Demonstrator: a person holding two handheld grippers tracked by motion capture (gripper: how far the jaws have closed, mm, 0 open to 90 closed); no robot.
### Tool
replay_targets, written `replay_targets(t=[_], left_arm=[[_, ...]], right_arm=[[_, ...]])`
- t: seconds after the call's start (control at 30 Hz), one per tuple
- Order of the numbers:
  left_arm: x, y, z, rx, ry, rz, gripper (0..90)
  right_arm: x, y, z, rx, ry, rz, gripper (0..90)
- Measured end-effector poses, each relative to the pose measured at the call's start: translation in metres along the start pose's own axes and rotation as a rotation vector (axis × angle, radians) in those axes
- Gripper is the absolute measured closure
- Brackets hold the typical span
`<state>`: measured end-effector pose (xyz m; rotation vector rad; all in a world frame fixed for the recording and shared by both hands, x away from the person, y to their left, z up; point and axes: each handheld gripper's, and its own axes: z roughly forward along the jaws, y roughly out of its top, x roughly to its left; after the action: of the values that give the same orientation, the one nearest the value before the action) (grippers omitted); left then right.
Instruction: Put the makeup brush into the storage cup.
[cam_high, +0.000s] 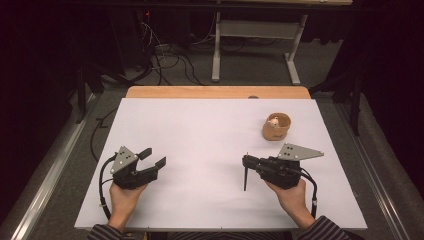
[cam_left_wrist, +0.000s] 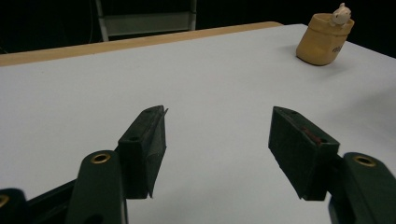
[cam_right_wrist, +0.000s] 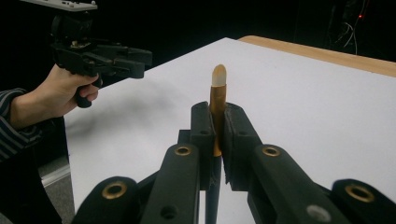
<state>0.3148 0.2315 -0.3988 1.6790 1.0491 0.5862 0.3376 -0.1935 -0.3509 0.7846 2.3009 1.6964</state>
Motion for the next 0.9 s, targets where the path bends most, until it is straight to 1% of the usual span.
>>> replay_targets(t=[0.07, 0.1, 0.23, 0.33, 0.43, 0.53, 0.7, 0.9], left_arm=[[0.002, -0.001, 0.0, -0.001, 0.005, -0.012, 37.2], [0.004, -0.002, 0.0, -0.004, 0.017, -0.016, 37.1], [0.007, -0.003, 0.0, -0.004, 0.032, -0.016, 37.1], [0.009, -0.004, 0.0, -0.005, 0.045, -0.015, 37.0], [0.01, -0.004, 0.0, -0.006, 0.049, -0.015, 37.0], [0.011, -0.005, 0.001, -0.005, 0.056, -0.013, 36.4], [0.01, -0.005, 0.002, -0.007, 0.055, -0.012, 36.1], [0.011, -0.005, 0.002, -0.005, 0.057, -0.012, 35.4]], right_arm=[[-0.002, 0.001, -0.002, -0.001, -0.006, 0.002, 86.5], [-0.005, 0.003, -0.005, -0.002, -0.013, 0.005, 86.5], [-0.008, 0.005, -0.01, -0.006, -0.023, 0.008, 86.4], [-0.014, 0.008, -0.016, -0.006, -0.047, 0.009, 86.4], [-0.016, 0.01, -0.018, -0.007, -0.054, 0.012, 86.4], [-0.022, 0.014, -0.024, -0.018, -0.06, 0.017, 86.4], [-0.027, 0.017, -0.028, -0.021, -0.08, 0.017, 86.4], [-0.036, 0.024, -0.035, -0.022, -0.122, 0.02, 86.4]])
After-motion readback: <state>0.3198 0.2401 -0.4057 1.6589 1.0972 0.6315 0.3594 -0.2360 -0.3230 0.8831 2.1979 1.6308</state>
